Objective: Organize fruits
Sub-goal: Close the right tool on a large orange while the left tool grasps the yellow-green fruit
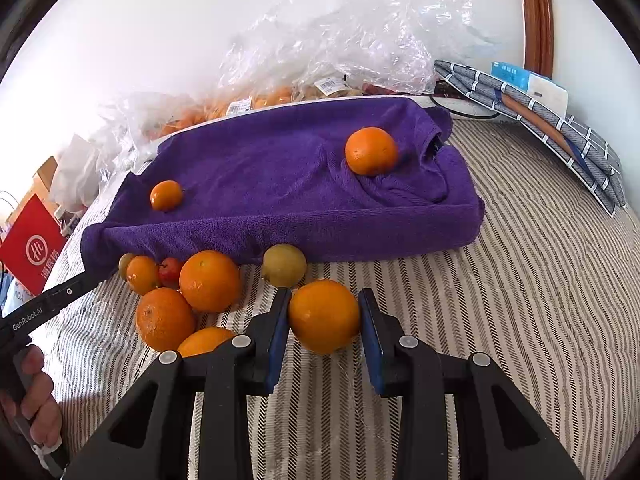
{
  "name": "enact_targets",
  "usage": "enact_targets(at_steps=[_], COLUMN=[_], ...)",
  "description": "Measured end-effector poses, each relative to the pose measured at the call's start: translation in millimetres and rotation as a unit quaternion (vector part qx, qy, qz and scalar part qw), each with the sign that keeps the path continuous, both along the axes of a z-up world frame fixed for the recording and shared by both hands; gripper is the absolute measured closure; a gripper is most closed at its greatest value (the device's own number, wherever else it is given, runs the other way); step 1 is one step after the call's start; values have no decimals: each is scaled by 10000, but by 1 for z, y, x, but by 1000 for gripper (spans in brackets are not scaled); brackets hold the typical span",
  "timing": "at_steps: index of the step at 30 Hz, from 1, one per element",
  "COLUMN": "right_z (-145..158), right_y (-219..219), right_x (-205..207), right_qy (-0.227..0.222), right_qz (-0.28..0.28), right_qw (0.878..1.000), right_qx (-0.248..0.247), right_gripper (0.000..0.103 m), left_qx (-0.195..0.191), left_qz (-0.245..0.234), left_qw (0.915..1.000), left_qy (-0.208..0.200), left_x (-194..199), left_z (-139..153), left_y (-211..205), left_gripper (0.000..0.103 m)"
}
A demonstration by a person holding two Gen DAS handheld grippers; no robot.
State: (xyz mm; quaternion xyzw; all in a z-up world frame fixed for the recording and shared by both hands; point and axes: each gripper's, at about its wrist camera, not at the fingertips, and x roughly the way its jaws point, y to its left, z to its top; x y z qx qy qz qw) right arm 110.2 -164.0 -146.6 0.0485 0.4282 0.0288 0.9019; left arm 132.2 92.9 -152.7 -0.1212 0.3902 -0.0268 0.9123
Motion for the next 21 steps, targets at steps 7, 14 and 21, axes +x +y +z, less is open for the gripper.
enact_targets(at_steps=[7, 14, 21], right_z=[1, -3, -5], right_y=[-14, -34, -39], right_x=[-12, -12, -12], right_qy=[-7, 193, 206], right_qz=[-2, -166, -36], right_qw=[9993, 9996, 9998], right_qx=[-369, -83, 71], right_gripper=[69, 69, 68], left_qx=[-153, 468, 356], left_qz=[-442, -622, -677], left_qw=[9987, 9967, 9966], left_qy=[216, 208, 295], left_x=[8, 17, 28], left_z=[-3, -3, -4], left_y=[-17, -47, -55], left_gripper=[54, 55, 60])
